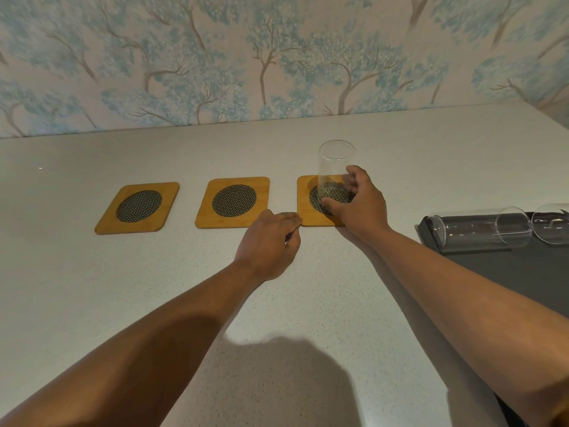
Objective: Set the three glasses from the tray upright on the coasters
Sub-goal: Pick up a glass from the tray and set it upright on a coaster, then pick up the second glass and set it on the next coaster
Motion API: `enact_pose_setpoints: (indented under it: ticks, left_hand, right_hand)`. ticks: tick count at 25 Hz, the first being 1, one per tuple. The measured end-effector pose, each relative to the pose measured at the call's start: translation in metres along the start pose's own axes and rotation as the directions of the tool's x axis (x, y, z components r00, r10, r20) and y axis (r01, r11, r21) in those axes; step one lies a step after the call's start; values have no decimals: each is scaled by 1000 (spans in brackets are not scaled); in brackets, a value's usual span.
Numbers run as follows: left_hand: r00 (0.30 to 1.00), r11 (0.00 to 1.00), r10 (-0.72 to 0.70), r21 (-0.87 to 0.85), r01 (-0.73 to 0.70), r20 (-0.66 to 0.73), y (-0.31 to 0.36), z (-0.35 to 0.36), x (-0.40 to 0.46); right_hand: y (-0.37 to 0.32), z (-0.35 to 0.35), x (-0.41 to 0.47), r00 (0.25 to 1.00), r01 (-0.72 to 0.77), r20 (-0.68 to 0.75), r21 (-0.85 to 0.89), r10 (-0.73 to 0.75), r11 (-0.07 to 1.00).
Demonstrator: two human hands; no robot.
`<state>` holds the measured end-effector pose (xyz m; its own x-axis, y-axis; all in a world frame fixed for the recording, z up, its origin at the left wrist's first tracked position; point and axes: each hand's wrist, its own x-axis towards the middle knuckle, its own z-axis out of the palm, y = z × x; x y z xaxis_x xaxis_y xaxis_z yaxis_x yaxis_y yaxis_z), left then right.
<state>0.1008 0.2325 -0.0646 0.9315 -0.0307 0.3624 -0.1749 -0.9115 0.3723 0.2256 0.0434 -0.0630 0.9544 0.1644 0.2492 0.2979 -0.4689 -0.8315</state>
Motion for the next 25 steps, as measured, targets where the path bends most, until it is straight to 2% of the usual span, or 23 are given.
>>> enact_pose_setpoints:
  ticks: [9, 13, 15, 18, 21, 23, 25]
  left_hand:
    - [1000, 1000, 7, -1, -7, 2, -1, 1, 0]
    - [999, 999, 9, 34, -11, 39, 1, -1, 2]
    - [999, 998, 20, 63, -22, 28, 1, -2, 2]
    - [995, 989, 99, 112, -99, 11, 7, -5, 1]
    - [969, 949, 242, 195, -249, 57, 15, -9, -1]
    - [956, 929, 281, 223, -294, 89, 24, -13, -3]
    - [969, 953, 229, 181, -242, 87, 40, -12, -6]
  right_hand:
    - [-3, -5, 0, 998, -40, 41, 47, 38, 998]
    - [-22, -10, -20, 997, -8, -76, 92, 15, 996]
    - [-36, -16, -35, 992, 90, -91, 34, -86, 995]
    - [-52, -45, -60, 968, 246, -37, -58, -248, 968]
    - [-53, -93, -76, 909, 401, 17, -306, -416, 864]
    - [-46, -132, -82, 897, 405, 23, -448, -442, 797]
    - [-33, -168, -85, 925, 330, 10, -520, -381, 788]
